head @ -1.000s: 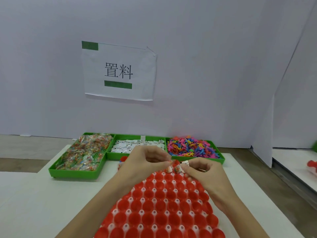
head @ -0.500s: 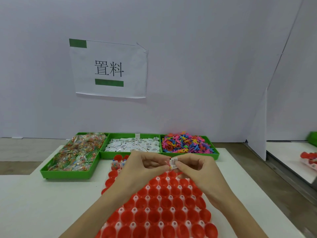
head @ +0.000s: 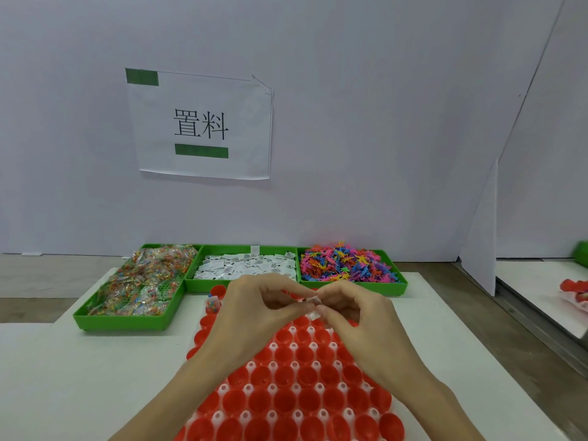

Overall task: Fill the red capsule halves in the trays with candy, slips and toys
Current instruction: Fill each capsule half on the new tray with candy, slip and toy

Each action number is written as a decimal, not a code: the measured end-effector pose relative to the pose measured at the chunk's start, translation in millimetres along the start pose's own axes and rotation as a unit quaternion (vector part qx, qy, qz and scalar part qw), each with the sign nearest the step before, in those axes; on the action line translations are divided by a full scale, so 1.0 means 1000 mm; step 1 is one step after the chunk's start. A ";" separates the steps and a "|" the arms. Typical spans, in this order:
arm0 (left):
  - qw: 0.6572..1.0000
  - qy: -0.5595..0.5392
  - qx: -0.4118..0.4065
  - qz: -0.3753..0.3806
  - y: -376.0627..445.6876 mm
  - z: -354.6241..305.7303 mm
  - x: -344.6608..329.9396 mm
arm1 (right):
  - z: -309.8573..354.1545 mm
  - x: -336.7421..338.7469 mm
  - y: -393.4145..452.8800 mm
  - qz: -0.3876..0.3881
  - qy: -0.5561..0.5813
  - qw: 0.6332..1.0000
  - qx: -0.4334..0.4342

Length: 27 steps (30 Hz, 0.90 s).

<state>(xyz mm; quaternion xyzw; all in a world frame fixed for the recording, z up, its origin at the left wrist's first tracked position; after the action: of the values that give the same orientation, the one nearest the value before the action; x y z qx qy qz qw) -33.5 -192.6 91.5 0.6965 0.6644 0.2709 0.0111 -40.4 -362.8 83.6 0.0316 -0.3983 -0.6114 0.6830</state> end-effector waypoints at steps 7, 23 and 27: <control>0.990 -0.038 0.102 0.092 0.004 0.009 0.005 | 0.004 -0.004 -0.001 0.011 0.064 0.998 -0.009; 0.993 0.016 0.115 0.028 0.017 0.023 0.040 | -0.132 0.002 0.124 0.059 -0.275 0.958 -0.055; 0.993 0.033 0.112 0.028 0.018 0.027 0.042 | -0.144 -0.017 0.133 0.060 -0.356 0.932 -0.027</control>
<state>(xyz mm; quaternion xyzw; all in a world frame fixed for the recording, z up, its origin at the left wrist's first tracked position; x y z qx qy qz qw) -8.2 -146.7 90.2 0.7021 0.6710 0.2180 -0.0968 152.7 -378.6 47.6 -0.2312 -0.5998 -0.5510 0.5321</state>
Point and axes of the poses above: each hand's wrist, its own y-axis towards the middle knuckle, its own x-axis out of the back of the hand, z = x × y, the point moved 7 cm from there along y, towards the middle knuckle, and after that the axes turned 7 degrees about x, right-handed, at the moved point
